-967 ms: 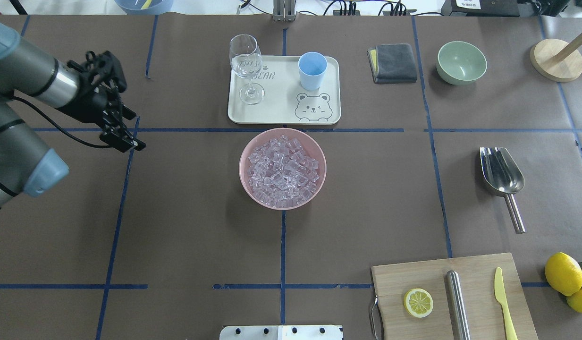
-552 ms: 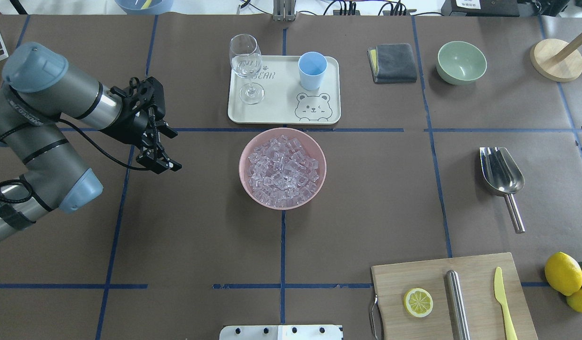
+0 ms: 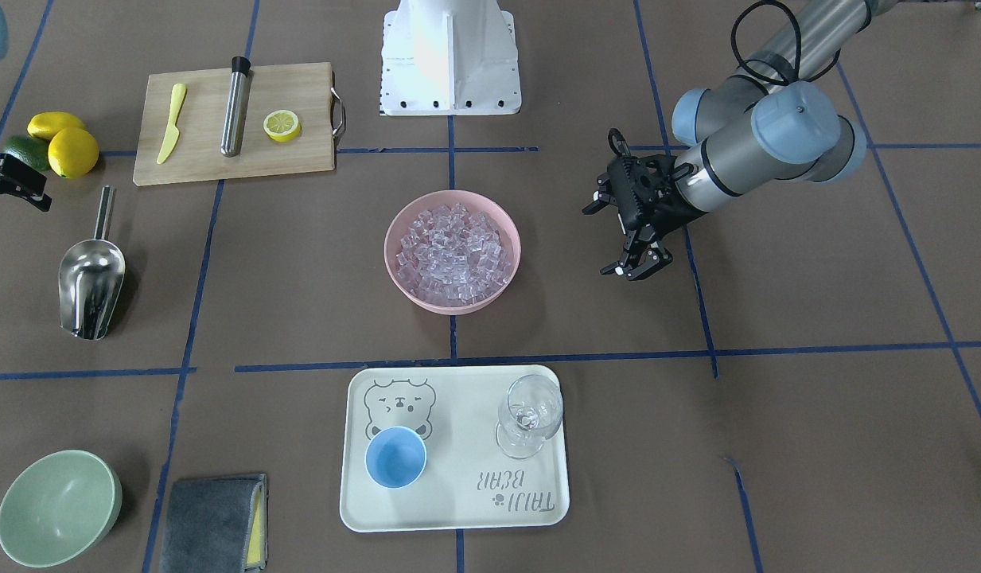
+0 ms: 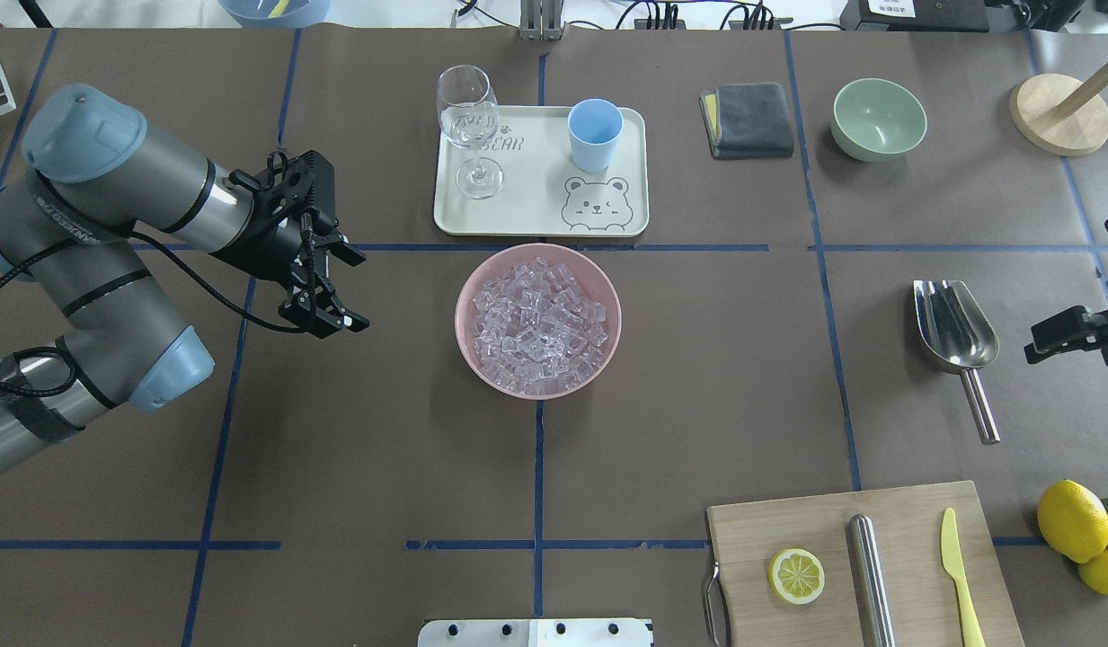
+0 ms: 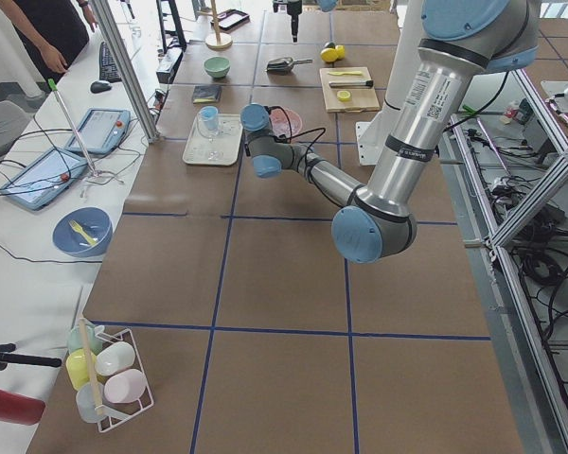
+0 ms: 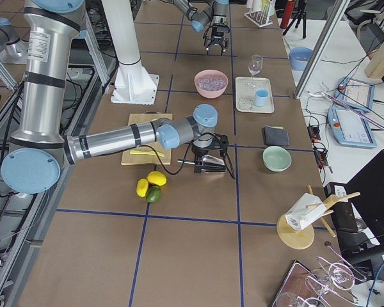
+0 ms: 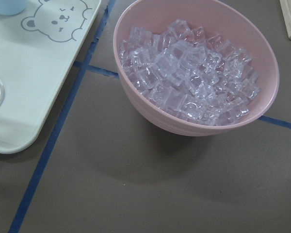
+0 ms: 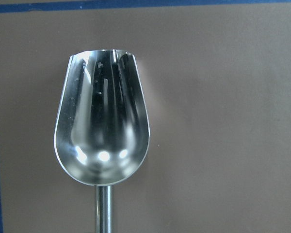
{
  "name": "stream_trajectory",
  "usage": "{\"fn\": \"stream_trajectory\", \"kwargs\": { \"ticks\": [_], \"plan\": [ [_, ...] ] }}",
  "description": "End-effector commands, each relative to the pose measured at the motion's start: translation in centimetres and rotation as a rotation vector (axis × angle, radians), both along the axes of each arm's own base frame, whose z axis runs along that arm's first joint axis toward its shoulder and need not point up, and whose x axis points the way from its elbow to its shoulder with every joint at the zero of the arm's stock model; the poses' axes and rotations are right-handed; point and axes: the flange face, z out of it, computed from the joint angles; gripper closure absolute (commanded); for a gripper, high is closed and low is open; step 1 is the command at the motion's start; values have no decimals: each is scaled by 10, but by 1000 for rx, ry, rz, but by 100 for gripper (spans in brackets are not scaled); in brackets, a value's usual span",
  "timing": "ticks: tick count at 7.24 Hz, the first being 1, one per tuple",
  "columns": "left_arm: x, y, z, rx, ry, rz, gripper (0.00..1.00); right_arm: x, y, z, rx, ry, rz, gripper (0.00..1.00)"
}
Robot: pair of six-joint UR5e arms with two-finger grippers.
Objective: Put ice in cup with scoop
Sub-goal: 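Lower the right gripper and grasp the metal scoop's handle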
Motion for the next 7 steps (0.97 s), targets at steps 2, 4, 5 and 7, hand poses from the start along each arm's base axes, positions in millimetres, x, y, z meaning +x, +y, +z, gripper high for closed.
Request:
{"fn": "stream_trajectory", "kwargs": {
  "ticks": [2,4,5,7],
  "plan": [
    [-1,1,-2,26,23,0,0,-60,21,9,-17,6,2,0],
    [1,1,0,23,20,1,0,-86,22,4,2,17,-14,0],
    [3,2,1,22,19,4,0,-90,20,13,-10,25,-19,0],
    [4,2,5,15,12,6,0,-99,17,17,-30,30,-15,7]
  ]
}}
